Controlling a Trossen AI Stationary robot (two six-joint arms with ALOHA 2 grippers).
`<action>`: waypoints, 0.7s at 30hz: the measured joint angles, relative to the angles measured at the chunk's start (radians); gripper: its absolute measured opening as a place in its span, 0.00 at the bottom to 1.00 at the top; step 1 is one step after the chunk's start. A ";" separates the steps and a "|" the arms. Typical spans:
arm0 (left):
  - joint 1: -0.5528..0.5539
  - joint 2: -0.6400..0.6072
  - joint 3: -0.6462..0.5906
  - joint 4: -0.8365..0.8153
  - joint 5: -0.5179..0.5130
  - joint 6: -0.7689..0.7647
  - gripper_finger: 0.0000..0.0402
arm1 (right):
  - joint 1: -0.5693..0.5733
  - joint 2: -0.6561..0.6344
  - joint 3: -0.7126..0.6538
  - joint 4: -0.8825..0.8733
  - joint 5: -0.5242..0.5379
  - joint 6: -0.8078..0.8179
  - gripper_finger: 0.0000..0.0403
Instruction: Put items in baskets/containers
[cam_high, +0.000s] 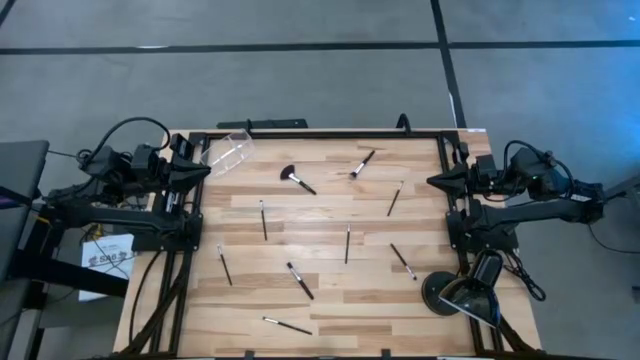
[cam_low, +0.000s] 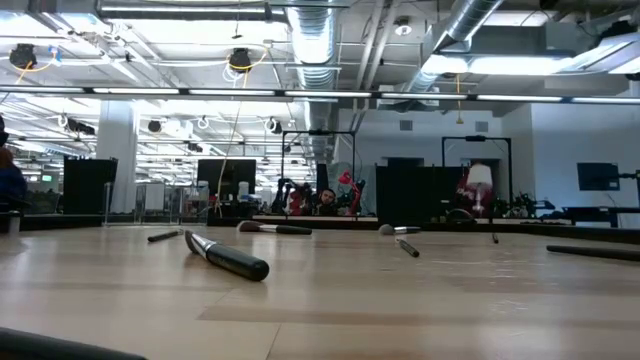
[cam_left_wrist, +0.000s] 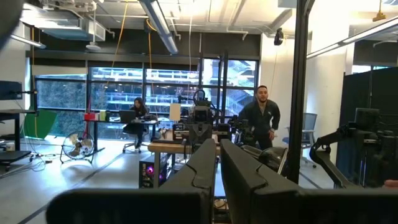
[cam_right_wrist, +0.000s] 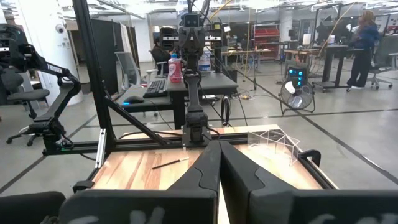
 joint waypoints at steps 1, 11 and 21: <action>0.000 0.000 0.000 0.000 0.000 0.000 0.05 | 0.000 0.000 0.000 0.000 0.000 0.000 0.00; 0.000 0.000 0.000 0.000 0.000 0.000 0.05 | 0.000 0.000 0.000 0.000 0.000 0.000 0.00; 0.000 0.000 0.000 0.000 0.000 -0.002 0.05 | 0.000 0.000 0.001 0.037 -0.001 0.105 0.00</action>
